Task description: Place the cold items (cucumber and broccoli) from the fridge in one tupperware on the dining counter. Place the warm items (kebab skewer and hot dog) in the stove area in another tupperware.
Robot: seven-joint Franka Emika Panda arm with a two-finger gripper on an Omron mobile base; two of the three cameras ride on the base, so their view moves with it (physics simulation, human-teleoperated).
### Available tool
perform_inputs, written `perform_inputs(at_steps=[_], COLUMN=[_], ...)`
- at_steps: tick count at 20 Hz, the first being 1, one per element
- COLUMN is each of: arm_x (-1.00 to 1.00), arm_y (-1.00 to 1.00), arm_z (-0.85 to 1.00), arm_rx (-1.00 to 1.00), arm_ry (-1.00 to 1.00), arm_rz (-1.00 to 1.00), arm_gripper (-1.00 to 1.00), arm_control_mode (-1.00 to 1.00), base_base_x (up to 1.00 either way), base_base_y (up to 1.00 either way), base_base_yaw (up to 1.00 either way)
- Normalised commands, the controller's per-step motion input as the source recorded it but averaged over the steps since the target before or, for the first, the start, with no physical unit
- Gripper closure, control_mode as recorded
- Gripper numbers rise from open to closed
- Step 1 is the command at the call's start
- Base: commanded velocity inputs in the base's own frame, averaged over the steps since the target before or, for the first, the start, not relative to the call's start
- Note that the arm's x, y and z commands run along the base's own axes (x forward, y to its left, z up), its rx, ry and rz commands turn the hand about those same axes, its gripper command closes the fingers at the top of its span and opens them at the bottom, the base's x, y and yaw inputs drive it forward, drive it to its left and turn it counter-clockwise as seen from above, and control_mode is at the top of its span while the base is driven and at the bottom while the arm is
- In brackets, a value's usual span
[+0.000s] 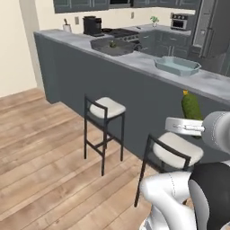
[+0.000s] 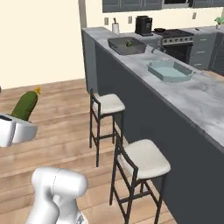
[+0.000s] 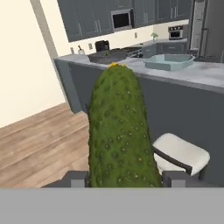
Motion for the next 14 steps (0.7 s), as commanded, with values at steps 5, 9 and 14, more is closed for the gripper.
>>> perform_inputs(at_steps=[5,9,14], arm_x=[0.0,0.0,0.0], arm_y=[0.0,0.0,0.0], arm_z=[0.0,0.0,0.0], arm_rx=[0.0,0.0,0.0], arm_ry=[0.0,0.0,0.0], arm_rz=[0.0,0.0,0.0], arm_gripper=[1.0,1.0,1.0], arm_control_mode=[1.0,1.0,1.0], base_base_x=[0.78,0.85,0.87], base_base_y=[1.0,1.0,1.0], base_base_yaw=[-0.39,-0.41,-0.4])
